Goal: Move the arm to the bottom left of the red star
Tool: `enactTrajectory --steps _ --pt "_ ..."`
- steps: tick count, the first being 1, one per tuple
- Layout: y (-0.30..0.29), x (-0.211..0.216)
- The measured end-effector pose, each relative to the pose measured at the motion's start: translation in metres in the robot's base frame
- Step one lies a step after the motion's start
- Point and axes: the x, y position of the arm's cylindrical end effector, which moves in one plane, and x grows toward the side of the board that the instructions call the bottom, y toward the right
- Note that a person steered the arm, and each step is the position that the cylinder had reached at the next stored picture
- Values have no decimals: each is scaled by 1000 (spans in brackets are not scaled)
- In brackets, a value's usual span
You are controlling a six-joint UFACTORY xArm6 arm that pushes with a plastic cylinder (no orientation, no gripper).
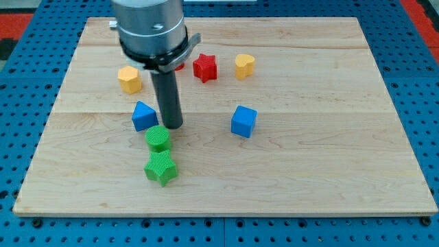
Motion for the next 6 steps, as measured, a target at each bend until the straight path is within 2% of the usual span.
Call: enactTrajectory --steps 1,6 --pt "16 -36" --pt "13 -51"
